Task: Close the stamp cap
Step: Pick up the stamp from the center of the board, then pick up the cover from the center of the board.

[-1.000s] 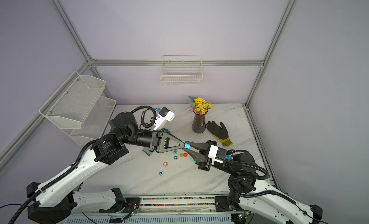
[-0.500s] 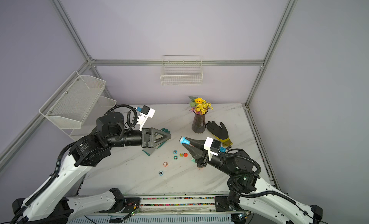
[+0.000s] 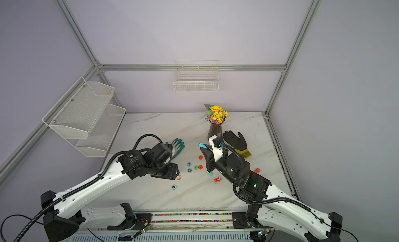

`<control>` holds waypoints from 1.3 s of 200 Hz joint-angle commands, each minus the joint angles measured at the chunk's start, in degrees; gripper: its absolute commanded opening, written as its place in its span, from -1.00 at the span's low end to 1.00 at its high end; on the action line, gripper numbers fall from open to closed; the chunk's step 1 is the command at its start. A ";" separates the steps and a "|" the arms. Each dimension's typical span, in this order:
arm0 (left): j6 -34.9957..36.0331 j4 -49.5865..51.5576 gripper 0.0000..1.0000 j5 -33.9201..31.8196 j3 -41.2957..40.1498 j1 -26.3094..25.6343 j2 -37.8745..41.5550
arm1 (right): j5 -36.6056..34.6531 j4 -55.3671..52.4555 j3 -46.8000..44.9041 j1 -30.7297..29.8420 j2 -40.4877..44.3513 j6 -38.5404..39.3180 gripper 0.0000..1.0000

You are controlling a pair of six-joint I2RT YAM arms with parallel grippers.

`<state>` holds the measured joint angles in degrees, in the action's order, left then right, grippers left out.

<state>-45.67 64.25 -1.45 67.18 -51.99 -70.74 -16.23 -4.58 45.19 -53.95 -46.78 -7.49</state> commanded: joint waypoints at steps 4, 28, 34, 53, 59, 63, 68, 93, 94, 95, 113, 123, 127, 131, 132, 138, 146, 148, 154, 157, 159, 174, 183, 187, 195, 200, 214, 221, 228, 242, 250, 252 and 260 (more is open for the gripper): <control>-6.33 0.34 0.15 -7.24 -5.22 -3.19 -1.15 | -3.39 -1.79 0.56 -0.17 -1.54 -3.41 -1.00; -7.92 -5.47 0.12 -7.51 -10.28 -5.02 -3.11 | -0.26 -1.82 1.28 -0.13 -4.09 -3.82 -1.00; -7.94 -7.07 0.10 -7.36 -11.32 -5.06 -3.64 | 0.44 -1.81 1.47 -0.12 -4.70 -3.86 -1.00; -7.95 -11.81 0.08 -6.99 -14.23 -5.07 -5.29 | 2.02 -1.84 1.89 -0.11 -6.09 -4.19 -1.00; -7.94 -12.77 0.07 -7.05 -14.74 -5.06 -5.89 | 2.20 -1.79 2.00 -0.11 -6.44 -4.42 -1.00; -7.94 -13.17 0.06 -7.19 -14.94 -5.10 -6.34 | 2.33 -1.83 2.03 -0.12 -6.71 -4.54 -1.00; -8.03 -13.39 0.04 -7.45 -15.05 -5.06 -6.99 | 2.53 -1.82 2.12 -0.11 -7.05 -4.60 -1.00; -7.54 -13.90 -0.03 -8.56 -14.71 -5.06 -9.66 | 3.13 -1.76 2.59 -0.12 -8.28 -5.15 -1.00; -7.48 -13.98 -0.03 -8.56 -14.71 -5.06 -9.67 | 3.09 -1.71 2.61 -0.11 -8.30 -5.16 -1.00; -7.40 -14.02 -0.03 -8.57 -14.66 -5.05 -9.68 | 3.11 -1.73 2.57 -0.10 -8.31 -5.25 -1.00; -6.35 -14.85 -0.06 -7.97 -13.91 -4.97 -13.30 | 3.17 -1.75 2.75 -0.15 -9.17 -5.57 -1.00; -5.81 -14.70 -0.06 -7.82 -13.21 -4.98 -14.71 | 3.46 -1.77 2.95 -0.14 -9.43 -5.52 -1.00; -5.63 -14.60 -0.05 -7.79 -12.99 -5.02 -15.33 | 3.48 -1.75 2.97 -0.17 -9.46 -5.55 -1.00; -5.49 -14.51 -0.06 -7.78 -12.80 -5.04 -15.84 | 3.54 -1.76 2.89 -0.10 -9.43 -5.61 -1.00; -5.48 -14.51 -0.06 -7.82 -12.79 -5.00 -16.01 | 3.56 -1.75 2.89 -0.14 -9.40 -5.65 -1.00; -5.40 -14.40 -0.06 -7.93 -12.58 -4.89 -16.81 | 3.52 -1.83 2.81 -0.11 -9.43 -5.70 -1.00; -5.31 -14.41 -0.05 -8.04 -12.45 -4.88 -17.70 | 3.32 -1.80 2.67 -0.14 -9.22 -5.92 -1.00; -5.31 -14.41 -0.06 -8.04 -12.43 -4.90 -17.90 | 3.29 -1.76 2.64 -0.11 -9.18 -5.93 -1.00; -5.31 -14.37 -0.06 -8.06 -12.34 -4.80 -18.47 | 3.18 -1.75 2.48 -0.11 -8.97 -5.96 -1.00; -5.31 -14.41 -0.06 -8.12 -12.27 -4.79 -18.67 | 3.10 -1.76 2.39 -0.10 -8.89 -6.04 -1.00; -5.31 -14.41 -0.06 -8.12 -12.25 -4.79 -18.76 | 3.06 -1.80 2.32 -0.10 -8.82 -6.05 -1.00; -5.22 -14.64 -0.07 -8.21 -11.99 -4.79 -19.28 | 2.87 -1.81 2.10 -0.14 -8.42 -6.05 -1.00; -5.09 -14.89 -0.09 -8.29 -11.83 -4.71 -19.38 | 2.78 -1.84 2.10 -0.12 -8.37 -6.03 -1.00; -5.05 -15.06 -0.09 -8.30 -11.81 -4.65 -19.33 | 2.78 -1.91 2.15 -0.14 -8.25 -5.97 -1.00; -4.96 -15.40 -0.10 -8.30 -11.81 -4.56 -19.43 | 2.73 -1.97 2.09 -0.11 -8.16 -5.80 -1.00; -4.95 -15.51 -0.10 -8.35 -11.89 -4.60 -19.44 | 2.71 -2.01 2.10 -0.12 -8.13 -5.70 -1.00; -4.71 -15.94 -0.12 -8.47 -12.04 -4.25 -19.61 | 2.48 -2.23 2.03 -0.10 -7.87 -5.57 -1.00; -4.54 -16.22 -0.13 -8.61 -12.22 -4.17 -19.61 | 2.44 -2.29 2.10 -0.11 -7.72 -5.56 -1.00; -4.30 -16.43 -0.15 -8.88 -12.40 -4.09 -19.61 | 2.30 -2.36 2.07 -0.08 -7.63 -5.54 -1.00; -3.90 -16.68 -0.17 -9.59 -12.51 -3.93 -19.37 | 2.25 -2.45 2.07 -0.15 -7.42 -5.52 -1.00; -3.61 -16.65 -0.17 -9.58 -12.51 -3.59 -19.35 | 2.25 -2.58 2.20 -0.12 -7.44 -5.52 -1.00; -3.52 -16.69 -0.17 -9.61 -12.51 -3.50 -19.30 | 2.25 -2.62 2.23 -0.10 -7.40 -5.52 -1.00; -3.21 -16.53 -0.17 -9.70 -12.37 -3.31 -19.26 | 2.34 -2.71 2.35 -0.12 -7.40 -5.50 -1.00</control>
<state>-50.28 48.49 -8.45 53.71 -56.10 -90.54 -13.26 -6.55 46.72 -53.95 -54.96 -12.38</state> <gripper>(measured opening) 0.415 0.207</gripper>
